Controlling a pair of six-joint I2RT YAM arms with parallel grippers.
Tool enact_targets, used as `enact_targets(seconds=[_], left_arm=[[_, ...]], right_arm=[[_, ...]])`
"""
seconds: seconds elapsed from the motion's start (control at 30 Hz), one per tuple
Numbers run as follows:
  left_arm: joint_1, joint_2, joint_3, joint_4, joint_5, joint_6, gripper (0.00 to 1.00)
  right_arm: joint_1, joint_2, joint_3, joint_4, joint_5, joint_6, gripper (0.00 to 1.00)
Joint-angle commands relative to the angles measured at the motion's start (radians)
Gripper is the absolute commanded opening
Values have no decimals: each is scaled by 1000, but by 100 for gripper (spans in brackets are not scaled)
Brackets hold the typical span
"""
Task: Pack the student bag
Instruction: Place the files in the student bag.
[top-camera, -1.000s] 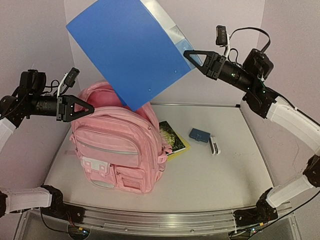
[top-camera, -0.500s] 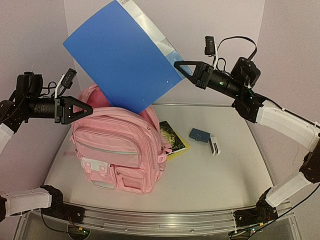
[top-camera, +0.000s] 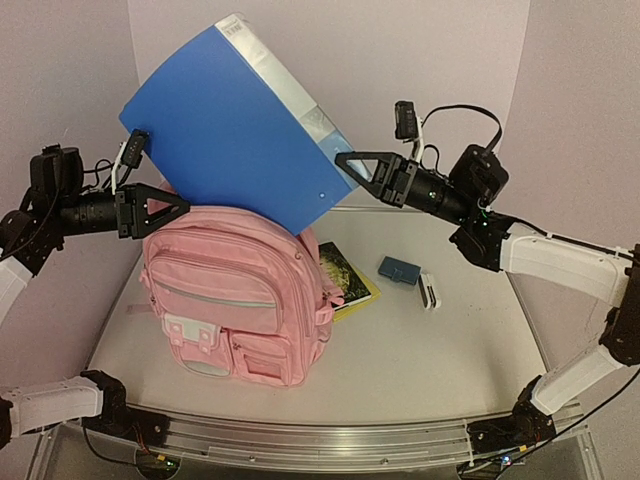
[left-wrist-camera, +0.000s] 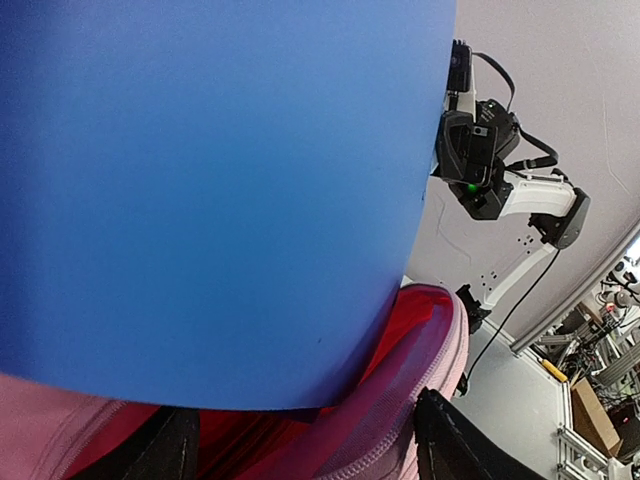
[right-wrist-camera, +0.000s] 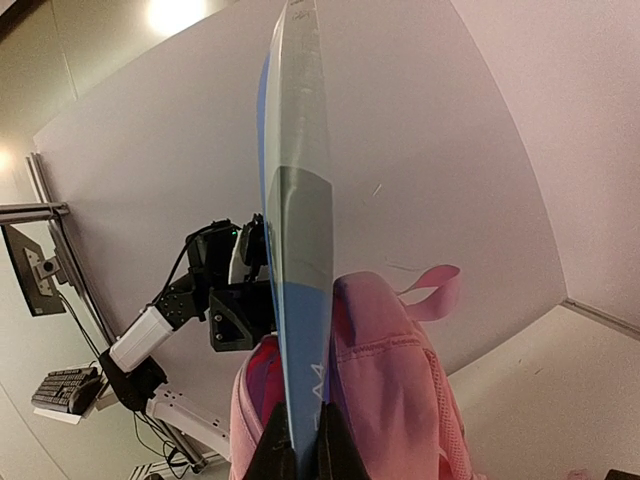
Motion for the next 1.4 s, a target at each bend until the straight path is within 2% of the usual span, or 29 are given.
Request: enact_targets(seconds=[0.0,0.5,0.6,0.67,0.73,0.8,0.87,0.97,1.07,1.37], left_arm=[[-2,-26,-44,163,-20,-71,72],[-2,-82,-58,266,-50,-118,56],[-2,-83,-54,287,-53,-119,47],[-2,-87,-50,293,-51,-116,36],[-2,-90,-39,278,-52,-98,22],[-3,-95,-25,235,-56,-61,9],[-2,-99,-4,181,-56,-11,1],[-2,-91,37,81,-38,75,0],[-2,-67,95,-27,-22,152,0],[-2,2,257,-264,-2,320,0]], right_arm=[[27,6,-11,170,6,36,0],[41,34,-70,227,19,74,0],[41,33,-84,228,19,76,0],[40,35,-92,227,21,76,1],[41,35,-101,224,26,76,11],[41,26,-106,206,33,63,26],[41,13,-101,165,45,35,40],[42,-8,-72,36,78,-60,56],[41,-17,-26,-102,106,-151,65],[44,23,136,-303,77,-272,78]])
